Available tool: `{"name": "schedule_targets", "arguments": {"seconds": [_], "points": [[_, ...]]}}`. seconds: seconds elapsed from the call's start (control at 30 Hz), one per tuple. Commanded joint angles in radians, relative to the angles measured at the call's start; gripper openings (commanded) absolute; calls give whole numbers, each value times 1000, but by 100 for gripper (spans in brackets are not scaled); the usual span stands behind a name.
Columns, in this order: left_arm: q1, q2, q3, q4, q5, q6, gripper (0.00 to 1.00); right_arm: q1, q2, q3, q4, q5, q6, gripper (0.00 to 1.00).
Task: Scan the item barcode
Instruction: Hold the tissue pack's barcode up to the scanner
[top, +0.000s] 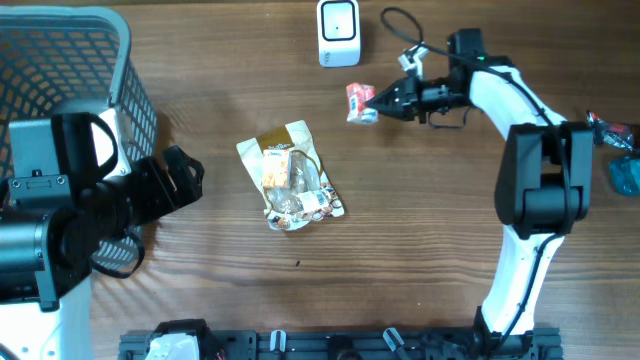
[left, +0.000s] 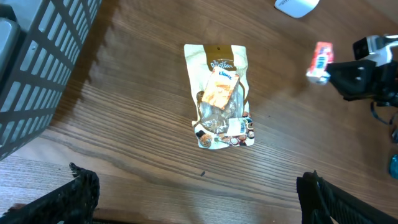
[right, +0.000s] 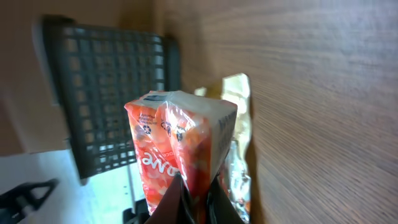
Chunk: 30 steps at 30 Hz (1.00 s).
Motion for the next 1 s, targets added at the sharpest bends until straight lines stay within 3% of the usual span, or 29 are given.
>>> {"name": "schedule_targets", "arguments": {"seconds": [0.0, 0.07, 0.2, 0.33, 0.7, 0.87, 0.97], "points": [[-5, 3, 9, 3, -2, 13, 100, -25, 23, 21, 47, -270, -105, 4], [-5, 3, 9, 3, -2, 13, 100, -27, 23, 21, 119, -378, -91, 5], [-5, 3, 9, 3, -2, 13, 100, -23, 23, 21, 342, -388, 180, 4], [-5, 3, 9, 3, -2, 13, 100, -12, 23, 21, 495, -388, 354, 5], [-5, 3, 9, 3, -2, 13, 100, 0, 23, 21, 558, -380, 426, 5], [-5, 3, 9, 3, -2, 13, 100, 32, 17, 21, 552, -51, 497, 5], [-5, 3, 9, 3, -2, 13, 100, 81, -36, 32, 419, 326, 421, 5]]}}
